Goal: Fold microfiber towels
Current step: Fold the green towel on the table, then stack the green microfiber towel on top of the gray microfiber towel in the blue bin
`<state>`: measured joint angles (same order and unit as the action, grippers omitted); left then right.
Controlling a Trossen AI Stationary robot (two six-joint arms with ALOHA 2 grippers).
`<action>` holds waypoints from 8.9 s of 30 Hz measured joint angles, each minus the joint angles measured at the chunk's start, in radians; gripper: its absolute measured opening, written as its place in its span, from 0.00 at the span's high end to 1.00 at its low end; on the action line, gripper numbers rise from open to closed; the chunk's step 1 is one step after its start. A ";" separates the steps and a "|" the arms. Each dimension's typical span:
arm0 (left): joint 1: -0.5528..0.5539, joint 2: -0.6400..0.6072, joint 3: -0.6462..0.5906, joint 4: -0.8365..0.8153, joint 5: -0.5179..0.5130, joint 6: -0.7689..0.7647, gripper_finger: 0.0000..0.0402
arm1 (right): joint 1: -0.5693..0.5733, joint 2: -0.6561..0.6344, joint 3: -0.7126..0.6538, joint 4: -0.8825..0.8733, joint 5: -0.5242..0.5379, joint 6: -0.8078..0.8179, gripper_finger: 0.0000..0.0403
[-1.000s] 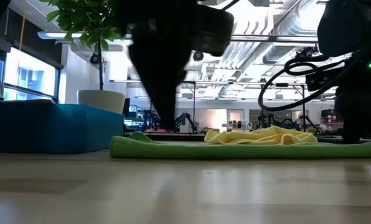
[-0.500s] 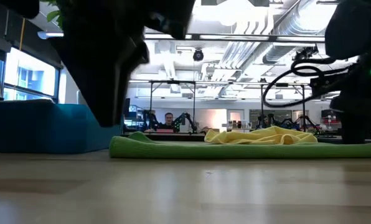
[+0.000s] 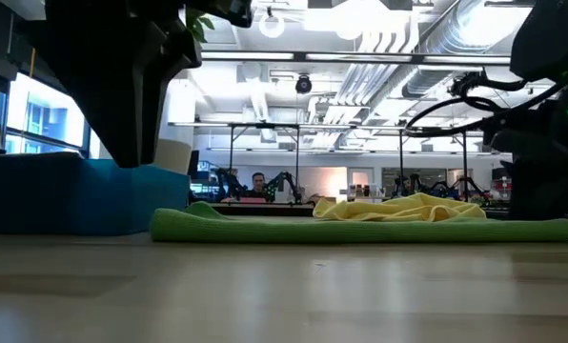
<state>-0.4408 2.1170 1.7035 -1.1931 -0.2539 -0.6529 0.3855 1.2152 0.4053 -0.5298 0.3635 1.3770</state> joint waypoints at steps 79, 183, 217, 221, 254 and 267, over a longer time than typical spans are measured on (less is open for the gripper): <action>-0.032 -0.003 0.000 -0.339 -0.109 0.054 0.75 | -0.080 0.622 0.995 -0.710 0.022 -0.104 1.00; 0.176 -0.060 0.000 0.460 -0.115 -0.347 0.75 | -0.098 -0.496 -0.147 0.242 0.090 -0.618 0.59; 0.286 -0.059 -0.351 0.667 -0.255 -0.926 0.28 | -0.098 -0.496 -0.147 0.242 0.081 -0.619 0.59; 0.292 -0.033 -0.354 0.703 -0.255 -0.926 0.28 | -0.098 -0.496 -0.147 0.241 0.081 -0.618 0.59; 0.305 0.032 -0.344 0.774 -0.380 -0.584 0.95 | -0.098 -0.494 -0.147 0.242 0.082 -0.618 0.59; 0.325 -0.058 -0.211 0.491 -0.170 -0.350 0.98 | -0.098 -0.494 -0.147 0.237 0.083 -0.618 0.59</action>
<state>-0.1158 2.0594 1.4926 -0.7018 -0.4234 -1.0026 0.2878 0.7216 0.2584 -0.2925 0.4467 0.7586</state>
